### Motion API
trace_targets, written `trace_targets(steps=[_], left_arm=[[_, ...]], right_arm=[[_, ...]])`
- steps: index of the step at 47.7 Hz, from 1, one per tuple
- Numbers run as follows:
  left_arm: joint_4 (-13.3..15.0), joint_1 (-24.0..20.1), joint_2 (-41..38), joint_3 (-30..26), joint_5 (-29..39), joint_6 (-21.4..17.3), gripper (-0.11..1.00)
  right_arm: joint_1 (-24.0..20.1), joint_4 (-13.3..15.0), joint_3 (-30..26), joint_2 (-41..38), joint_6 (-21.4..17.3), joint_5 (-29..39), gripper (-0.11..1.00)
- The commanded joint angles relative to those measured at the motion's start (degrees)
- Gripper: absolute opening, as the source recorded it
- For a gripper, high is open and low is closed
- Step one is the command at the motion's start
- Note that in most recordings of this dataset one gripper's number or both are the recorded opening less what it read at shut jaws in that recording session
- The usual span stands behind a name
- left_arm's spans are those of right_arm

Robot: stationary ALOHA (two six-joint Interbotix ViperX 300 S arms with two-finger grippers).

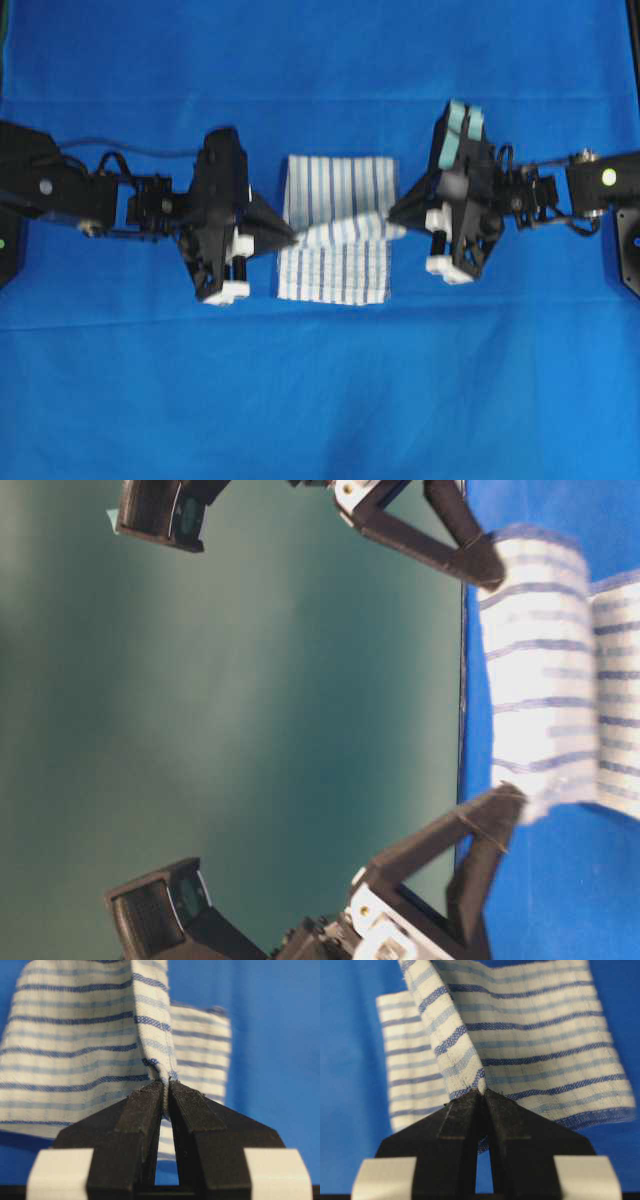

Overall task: Fold the blue towel.
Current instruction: 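Pull the top corners down toward the bottom edge, folding the strip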

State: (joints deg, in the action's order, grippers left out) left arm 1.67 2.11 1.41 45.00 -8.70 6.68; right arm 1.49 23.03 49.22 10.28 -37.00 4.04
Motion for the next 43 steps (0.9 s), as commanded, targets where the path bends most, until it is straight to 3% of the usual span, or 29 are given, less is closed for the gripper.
trace_targets(steps=[1, 23, 43], left_arm=[[0.09, 1.67, -0.35, -0.18, 0.00, 0.00, 0.03], [0.09, 2.46, -4.75, 1.05, 0.00, 1.76, 0.03], [0.09, 3.08, -5.10, 1.23, -1.67, 1.76, 0.03]], right_arm=[[-0.79, -0.09, -0.26, -0.35, -0.44, 0.00, 0.05], [-1.49, -1.32, -0.26, -8.79, -0.70, -6.77, 0.05], [-2.64, -1.76, -0.97, -10.20, -0.70, -6.94, 0.05]])
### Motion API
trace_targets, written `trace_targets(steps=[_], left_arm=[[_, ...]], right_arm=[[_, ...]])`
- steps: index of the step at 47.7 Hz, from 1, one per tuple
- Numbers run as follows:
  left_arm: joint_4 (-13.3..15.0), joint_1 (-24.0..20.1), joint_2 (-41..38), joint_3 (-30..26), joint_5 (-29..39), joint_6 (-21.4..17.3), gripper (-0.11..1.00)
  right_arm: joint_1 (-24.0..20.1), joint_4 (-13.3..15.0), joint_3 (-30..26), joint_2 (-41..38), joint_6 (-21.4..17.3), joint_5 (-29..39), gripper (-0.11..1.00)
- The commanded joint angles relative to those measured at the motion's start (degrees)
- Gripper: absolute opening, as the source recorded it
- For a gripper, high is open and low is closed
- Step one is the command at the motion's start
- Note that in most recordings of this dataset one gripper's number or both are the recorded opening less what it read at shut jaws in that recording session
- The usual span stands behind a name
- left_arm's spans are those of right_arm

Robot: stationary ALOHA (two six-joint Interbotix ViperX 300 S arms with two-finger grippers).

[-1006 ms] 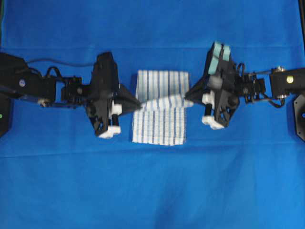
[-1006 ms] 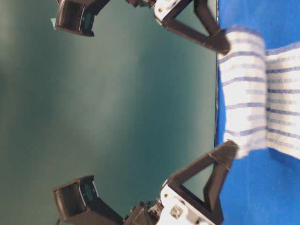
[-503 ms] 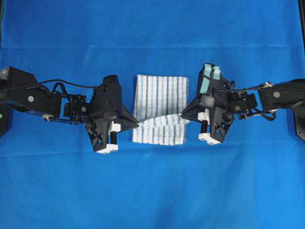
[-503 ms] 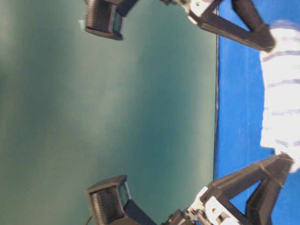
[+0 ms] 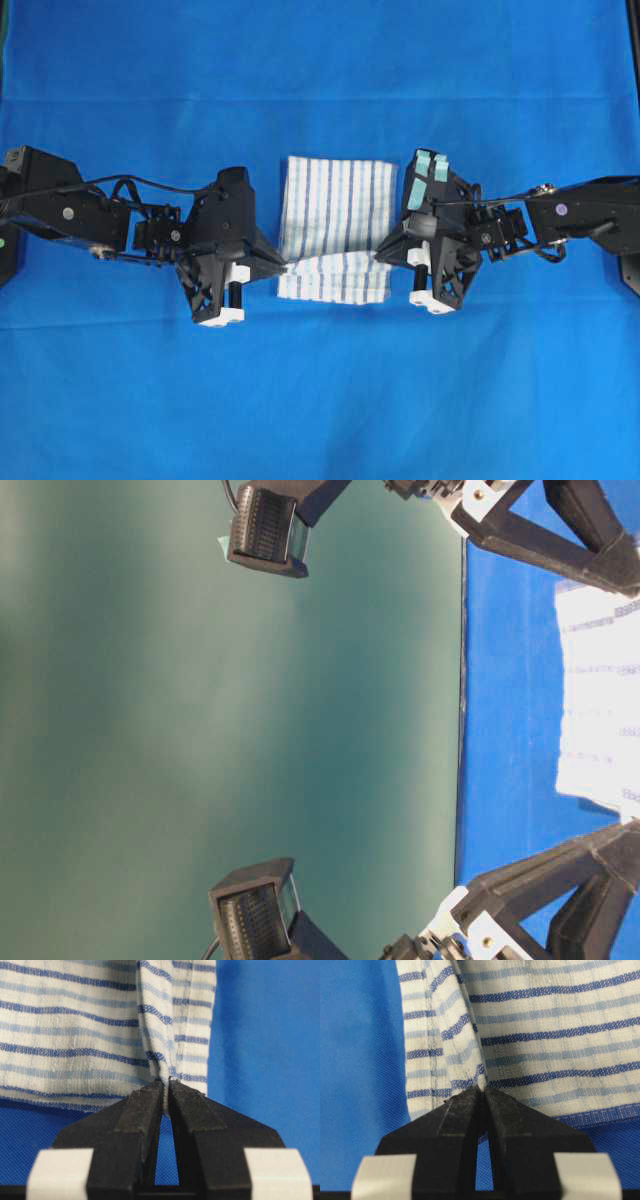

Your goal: Fold the blue towel.

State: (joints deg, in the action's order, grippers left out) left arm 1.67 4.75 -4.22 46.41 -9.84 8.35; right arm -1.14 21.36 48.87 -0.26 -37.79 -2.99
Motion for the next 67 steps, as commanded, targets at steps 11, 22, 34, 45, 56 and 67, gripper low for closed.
trace_targets(steps=[11, 22, 34, 45, 56, 67], left_arm=[[0.09, -0.18, 0.62, -0.26, -1.05, 0.00, 0.17], [0.00, -1.32, 2.55, -0.35, 1.32, -0.53, 0.58], [-0.09, -1.23, 13.71, 0.00, 9.32, -1.49, 0.57], [-0.18, -0.62, 24.70, 3.16, 10.72, -2.64, 0.57], [-0.18, -0.26, 36.91, 8.88, 10.11, -3.96, 0.57], [-0.26, -0.35, 51.77, 15.29, 9.49, -7.03, 0.57]], right_arm=[[0.00, -0.26, -1.32, 0.09, 0.00, -0.44, 0.06], [-1.14, -1.05, -3.43, 1.05, 0.09, -0.18, 0.54], [-1.41, -0.79, -4.75, 10.55, 0.70, 7.65, 0.62], [-1.41, 1.14, -2.20, 23.99, 0.88, 14.06, 0.62], [-1.41, 3.34, 3.78, 38.14, 0.97, 14.77, 0.62], [-1.41, 6.94, 10.55, 51.50, 1.32, 15.21, 0.62]])
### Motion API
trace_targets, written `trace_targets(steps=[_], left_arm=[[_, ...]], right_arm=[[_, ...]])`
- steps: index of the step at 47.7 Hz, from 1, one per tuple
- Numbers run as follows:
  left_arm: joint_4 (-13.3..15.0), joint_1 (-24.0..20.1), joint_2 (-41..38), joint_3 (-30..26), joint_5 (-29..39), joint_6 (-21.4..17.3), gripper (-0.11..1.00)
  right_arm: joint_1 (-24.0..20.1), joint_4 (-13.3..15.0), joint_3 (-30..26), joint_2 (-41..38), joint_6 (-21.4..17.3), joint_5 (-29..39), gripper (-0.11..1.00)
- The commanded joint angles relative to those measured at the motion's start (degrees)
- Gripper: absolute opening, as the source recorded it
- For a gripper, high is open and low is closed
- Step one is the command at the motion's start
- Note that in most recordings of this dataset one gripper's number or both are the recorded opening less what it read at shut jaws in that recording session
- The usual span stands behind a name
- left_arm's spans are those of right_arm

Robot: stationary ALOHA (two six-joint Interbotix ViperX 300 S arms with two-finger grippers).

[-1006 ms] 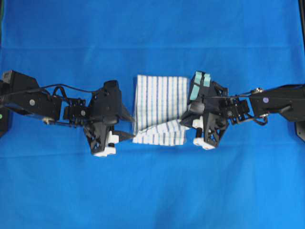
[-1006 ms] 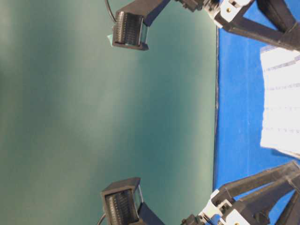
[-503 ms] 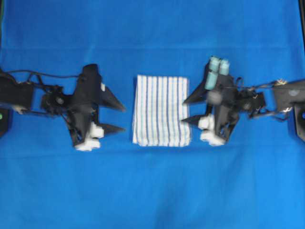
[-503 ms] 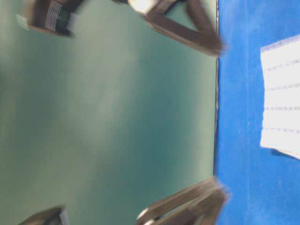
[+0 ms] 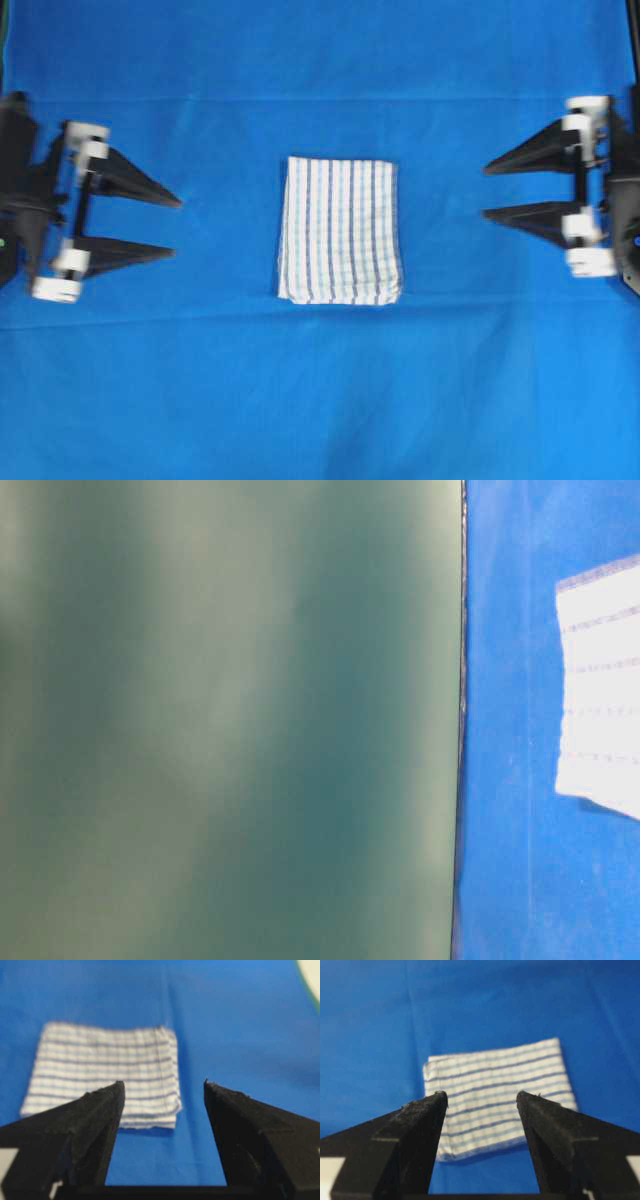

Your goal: Fold the blue towel.

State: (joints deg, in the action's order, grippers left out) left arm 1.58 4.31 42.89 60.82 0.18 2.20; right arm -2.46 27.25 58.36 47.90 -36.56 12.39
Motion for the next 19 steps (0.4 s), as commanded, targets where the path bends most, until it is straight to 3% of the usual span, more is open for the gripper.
trace_targets(steps=[1, 19], left_arm=[[-0.26, 0.18, 5.98, 1.49, -0.53, -1.23, 0.57], [-0.26, -1.76, 24.79, 13.62, -0.44, -3.16, 0.57]], right_arm=[[-0.09, 1.32, 1.76, 4.39, 0.09, -0.09, 0.62], [0.09, 2.29, 14.24, 16.79, 0.09, -2.99, 0.62]])
